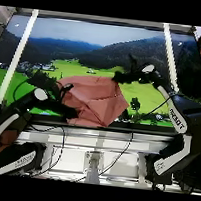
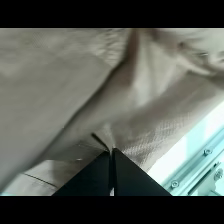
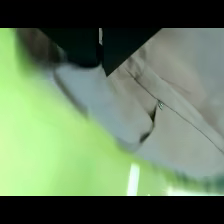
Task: Fold the clothes and pants, and hang the long-sleeved shirts on hangers.
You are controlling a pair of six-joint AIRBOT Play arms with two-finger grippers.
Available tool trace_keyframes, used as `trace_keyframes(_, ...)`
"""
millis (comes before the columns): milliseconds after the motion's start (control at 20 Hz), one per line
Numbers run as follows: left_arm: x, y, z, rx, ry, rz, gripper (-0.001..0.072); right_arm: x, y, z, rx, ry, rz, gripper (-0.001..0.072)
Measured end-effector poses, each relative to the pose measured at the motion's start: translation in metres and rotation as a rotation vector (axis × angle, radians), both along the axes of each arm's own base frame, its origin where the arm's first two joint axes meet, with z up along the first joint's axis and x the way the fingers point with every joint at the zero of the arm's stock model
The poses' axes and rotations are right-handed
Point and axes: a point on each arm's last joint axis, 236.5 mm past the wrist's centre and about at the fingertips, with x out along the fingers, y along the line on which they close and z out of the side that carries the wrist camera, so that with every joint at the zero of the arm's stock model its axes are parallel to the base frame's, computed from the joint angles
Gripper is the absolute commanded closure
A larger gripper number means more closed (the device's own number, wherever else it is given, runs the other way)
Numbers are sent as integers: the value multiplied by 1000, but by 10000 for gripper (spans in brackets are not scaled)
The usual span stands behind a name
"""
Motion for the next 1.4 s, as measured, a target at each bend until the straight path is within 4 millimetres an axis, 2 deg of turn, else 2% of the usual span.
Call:
trace_keyframes(200,56,32,50,44,-200,49,696,66,-47,64,35,-145,-164,689)
trace_keyframes(300,70,49,68,70,-274,70,696,88,-74,91,54,-189,-239,690)
trace_keyframes(400,76,59,74,84,-307,82,696,101,-96,108,71,-209,-294,689)
trace_keyframes(550,76,68,65,103,-308,102,697,108,-122,112,39,-217,-342,689)
trace_keyframes(700,66,79,39,146,-275,108,696,116,-156,100,-73,-225,-403,689)
trace_keyframes(900,54,83,11,159,-236,143,695,113,-168,90,-136,-200,-418,677)
trace_keyframes(950,49,83,7,161,-221,142,695,113,-171,88,-147,-197,-424,578)
trace_keyframes(1050,50,83,3,154,-216,170,688,113,-174,87,-162,-197,-426,235)
trace_keyframes(1100,51,80,3,137,-215,186,589,113,-175,85,-169,-195,-425,215)
trace_keyframes(1200,61,71,10,81,-228,252,-9,112,-179,84,-189,-196,-422,215)
trace_keyframes(1400,104,50,40,-90,-302,465,7,106,-194,80,-261,-191,-407,216)
